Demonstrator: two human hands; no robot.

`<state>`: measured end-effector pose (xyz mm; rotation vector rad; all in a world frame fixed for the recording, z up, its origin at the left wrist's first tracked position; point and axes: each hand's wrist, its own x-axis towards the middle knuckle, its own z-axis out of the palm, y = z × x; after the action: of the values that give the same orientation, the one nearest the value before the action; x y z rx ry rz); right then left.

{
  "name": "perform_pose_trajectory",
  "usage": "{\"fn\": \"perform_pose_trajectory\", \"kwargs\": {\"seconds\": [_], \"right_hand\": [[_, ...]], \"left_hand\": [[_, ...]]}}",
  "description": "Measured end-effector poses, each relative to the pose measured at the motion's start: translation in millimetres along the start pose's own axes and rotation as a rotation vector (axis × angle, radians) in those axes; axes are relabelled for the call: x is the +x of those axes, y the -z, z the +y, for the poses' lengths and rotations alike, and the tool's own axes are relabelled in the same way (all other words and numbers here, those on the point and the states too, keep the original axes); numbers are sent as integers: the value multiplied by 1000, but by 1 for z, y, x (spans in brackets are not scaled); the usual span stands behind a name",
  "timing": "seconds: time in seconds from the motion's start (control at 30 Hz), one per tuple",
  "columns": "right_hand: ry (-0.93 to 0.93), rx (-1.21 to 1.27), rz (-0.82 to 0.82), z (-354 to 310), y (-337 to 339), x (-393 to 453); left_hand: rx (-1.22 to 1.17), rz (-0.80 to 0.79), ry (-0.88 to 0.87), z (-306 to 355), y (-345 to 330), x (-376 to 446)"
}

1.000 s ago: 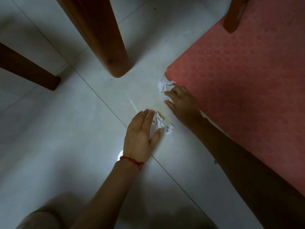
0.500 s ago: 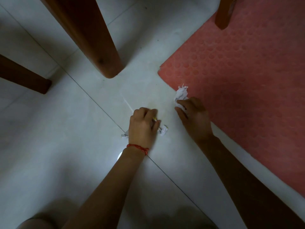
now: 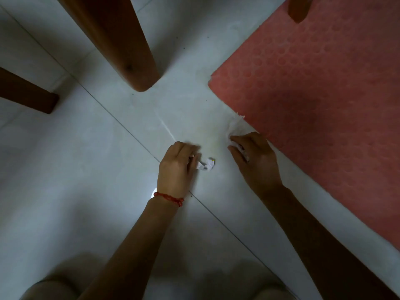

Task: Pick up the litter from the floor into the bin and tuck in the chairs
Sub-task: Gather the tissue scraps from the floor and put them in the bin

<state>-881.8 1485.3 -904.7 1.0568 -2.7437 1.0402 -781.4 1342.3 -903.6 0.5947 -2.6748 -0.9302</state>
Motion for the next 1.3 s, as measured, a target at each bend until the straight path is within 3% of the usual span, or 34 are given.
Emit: {"fn": "perform_pose_trajectory", "kwargs": {"seconds": [0.3,0.57,0.9,1.3], "right_hand": [[-64,-13,-13,-34,36,-19],[-121,-62,-50,-93,122,-12],[-103,-51,-105,-211,254,16],[5,-29,-62,-363,424,86]], "left_hand": [[2,-50,-8,11,46,-23],[-4,-122,-42,65,135,-31],[69,-145,-133,175,288,-11],[136,-17,-66,299,487,-14]]}}
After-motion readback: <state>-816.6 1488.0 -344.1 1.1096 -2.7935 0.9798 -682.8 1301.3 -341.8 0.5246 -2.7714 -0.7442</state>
